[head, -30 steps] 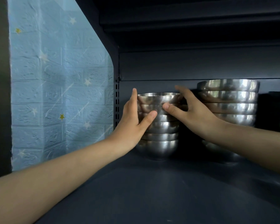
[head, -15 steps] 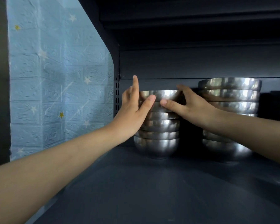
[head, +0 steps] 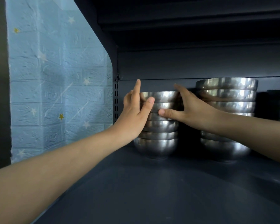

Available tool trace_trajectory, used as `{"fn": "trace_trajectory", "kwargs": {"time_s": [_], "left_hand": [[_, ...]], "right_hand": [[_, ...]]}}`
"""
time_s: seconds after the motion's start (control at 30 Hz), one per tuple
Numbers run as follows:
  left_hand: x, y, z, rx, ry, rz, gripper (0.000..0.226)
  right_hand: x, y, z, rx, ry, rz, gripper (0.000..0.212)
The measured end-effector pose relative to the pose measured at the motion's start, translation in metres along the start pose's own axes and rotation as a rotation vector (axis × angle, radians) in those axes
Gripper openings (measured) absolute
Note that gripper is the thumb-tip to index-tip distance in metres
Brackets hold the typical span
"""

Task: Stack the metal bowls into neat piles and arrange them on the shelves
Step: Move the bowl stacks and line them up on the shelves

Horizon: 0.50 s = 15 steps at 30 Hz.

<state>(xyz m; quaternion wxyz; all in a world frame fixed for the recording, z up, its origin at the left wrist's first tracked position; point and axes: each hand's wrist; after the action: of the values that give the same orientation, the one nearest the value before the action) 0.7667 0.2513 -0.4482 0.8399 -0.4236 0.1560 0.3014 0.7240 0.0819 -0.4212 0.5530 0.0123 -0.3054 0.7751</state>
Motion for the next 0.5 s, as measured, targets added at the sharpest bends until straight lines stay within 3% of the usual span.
{"fn": "trace_trajectory", "kwargs": {"time_s": [0.33,0.5], "left_hand": [[0.001,0.000,0.003,0.018,-0.058,0.030,0.067],[-0.007,0.006,0.015,0.054,-0.119,0.101,0.068]], "right_hand": [[0.001,0.002,-0.001,0.003,0.009,-0.023,0.103],[0.007,0.006,0.006,0.061,0.072,-0.077,0.115]]}}
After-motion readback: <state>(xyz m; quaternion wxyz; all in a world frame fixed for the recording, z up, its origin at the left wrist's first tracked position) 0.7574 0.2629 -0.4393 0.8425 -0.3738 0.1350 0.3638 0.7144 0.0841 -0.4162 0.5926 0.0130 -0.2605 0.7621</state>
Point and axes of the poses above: each hand's wrist, its own y-axis away from the middle knuckle, its own z-axis out of the back of the hand, x = y × z, and after that the axes turned 11 degrees about x, right-handed
